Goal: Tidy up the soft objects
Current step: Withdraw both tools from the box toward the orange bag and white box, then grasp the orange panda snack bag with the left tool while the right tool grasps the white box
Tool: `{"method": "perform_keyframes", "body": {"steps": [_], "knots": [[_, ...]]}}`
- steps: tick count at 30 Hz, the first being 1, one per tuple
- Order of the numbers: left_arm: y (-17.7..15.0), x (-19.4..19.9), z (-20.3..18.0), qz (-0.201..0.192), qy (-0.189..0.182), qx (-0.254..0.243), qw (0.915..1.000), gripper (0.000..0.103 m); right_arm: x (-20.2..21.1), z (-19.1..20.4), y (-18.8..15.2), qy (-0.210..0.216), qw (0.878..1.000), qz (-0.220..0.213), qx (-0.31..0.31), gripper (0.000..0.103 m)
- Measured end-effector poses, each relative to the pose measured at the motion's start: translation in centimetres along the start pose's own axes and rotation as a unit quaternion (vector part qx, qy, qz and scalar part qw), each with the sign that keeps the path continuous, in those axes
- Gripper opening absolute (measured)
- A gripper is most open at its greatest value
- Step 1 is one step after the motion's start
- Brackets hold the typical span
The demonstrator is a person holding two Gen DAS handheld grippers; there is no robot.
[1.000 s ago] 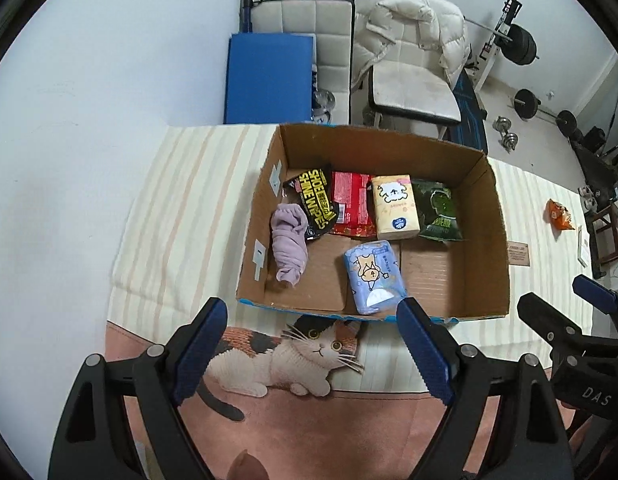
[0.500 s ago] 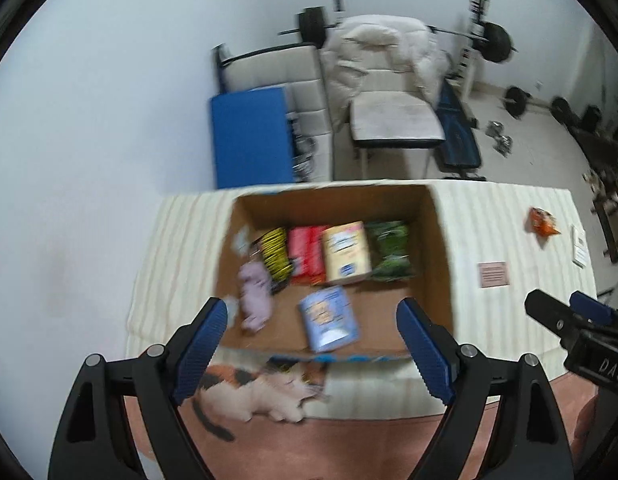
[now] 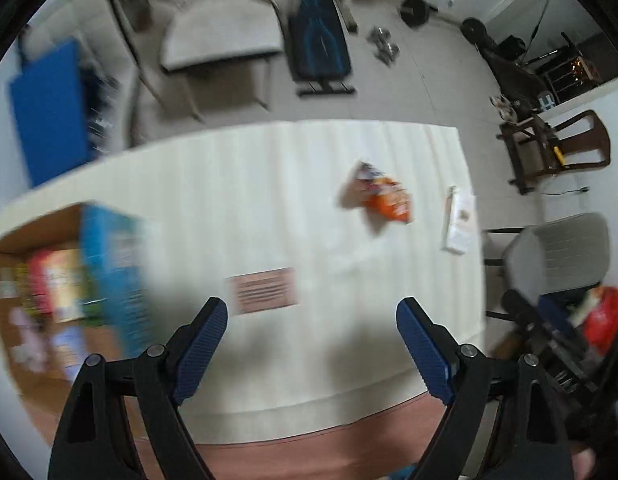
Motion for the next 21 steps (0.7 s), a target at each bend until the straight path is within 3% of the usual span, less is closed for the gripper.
{"method": "perform_keyframes", "body": {"steps": [3, 8, 14, 20, 21], "knots": [[2.1, -5.3, -3.3, 0.044, -0.013, 0.016, 0.9988, 0.087, -4.0, -4.5, 1.6, -0.022, 0.999, 0.028, -0.016, 0.103], [4.0, -12.5, -6.2, 0.103, -0.02, 0.045, 0.9934, 0.087, -12.1, -9.9, 3.4, -0.018, 0.993, 0.096, -0.059, 0.103], [5.2, -17.7, -7.7, 0.135, 0.0, 0.06, 0.989, 0.086, -18.9, -11.2, 3.2, -0.017, 0.987, 0.148, -0.061, 0.101], [4.9, -19.4, -8.3, 0.143, 0.026, 0.046, 0.9883, 0.086, -21.5, -10.7, 3.1, -0.012, 0.985, 0.161, -0.06, 0.095], [4.7, -19.6, -8.6, 0.147, 0.029, 0.038, 0.988, 0.08, -22.0, -10.4, 2.9, -0.01, 0.984, 0.166, -0.058, 0.093]]}}
Point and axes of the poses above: each gripper's, at about its wrist camera, not at the fingertips, and x roughly against the way its jaws point, z to its left, y to its top, the point moved 8 cm from there along -x, roughly the way its jaws point, and after that the axes turned 10 degrees about -z, right-handed, at the moved point
